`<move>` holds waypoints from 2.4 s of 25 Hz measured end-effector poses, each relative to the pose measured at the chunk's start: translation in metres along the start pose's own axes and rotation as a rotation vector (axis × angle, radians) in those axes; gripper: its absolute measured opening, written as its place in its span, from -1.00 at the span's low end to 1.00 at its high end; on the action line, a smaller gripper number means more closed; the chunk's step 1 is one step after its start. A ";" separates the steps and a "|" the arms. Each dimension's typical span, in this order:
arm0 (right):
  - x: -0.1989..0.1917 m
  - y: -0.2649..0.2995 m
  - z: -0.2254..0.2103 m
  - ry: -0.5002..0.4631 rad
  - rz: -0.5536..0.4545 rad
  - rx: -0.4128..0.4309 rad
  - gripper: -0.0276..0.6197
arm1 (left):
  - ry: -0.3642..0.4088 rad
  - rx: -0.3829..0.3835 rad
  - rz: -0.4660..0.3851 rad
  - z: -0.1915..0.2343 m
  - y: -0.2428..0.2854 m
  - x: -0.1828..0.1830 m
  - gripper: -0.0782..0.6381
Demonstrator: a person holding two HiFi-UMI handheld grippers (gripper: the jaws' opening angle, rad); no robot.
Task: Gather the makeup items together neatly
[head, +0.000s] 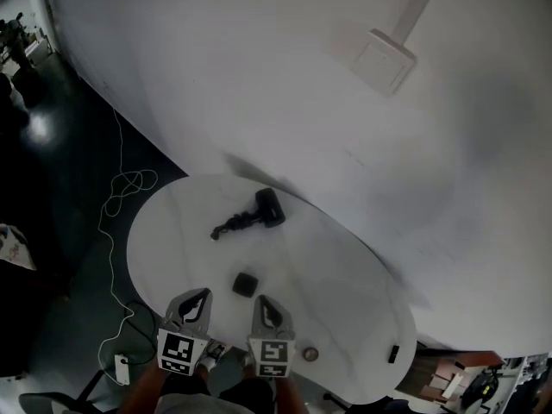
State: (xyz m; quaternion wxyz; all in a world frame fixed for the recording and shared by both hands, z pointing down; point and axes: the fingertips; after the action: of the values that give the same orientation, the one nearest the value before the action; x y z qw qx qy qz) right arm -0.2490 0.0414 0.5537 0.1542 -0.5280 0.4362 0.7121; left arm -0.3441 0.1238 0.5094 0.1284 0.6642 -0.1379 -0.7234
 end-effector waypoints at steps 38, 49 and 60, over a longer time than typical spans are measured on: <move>-0.117 0.106 0.049 -0.145 0.329 0.175 0.51 | -0.164 0.089 0.139 0.047 0.009 -0.101 -0.76; -0.118 0.108 0.045 -0.208 0.320 0.142 0.28 | -0.168 0.096 0.143 0.043 0.008 -0.103 -0.75; -0.117 0.102 0.041 -0.183 0.318 0.132 0.27 | -0.151 0.094 0.134 0.040 0.004 -0.098 -0.75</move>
State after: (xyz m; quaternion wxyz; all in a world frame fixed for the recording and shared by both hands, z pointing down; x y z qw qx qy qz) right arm -0.2972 0.0438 0.7069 0.1130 -0.3743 0.5440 0.7424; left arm -0.3756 0.1574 0.6049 0.1347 0.6022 -0.2251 -0.7540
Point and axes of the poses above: the fingertips, and each gripper's own axes: y forward along the fingers, z to its left, x out of its top, and after that the axes turned 13 degrees about -x, right-handed
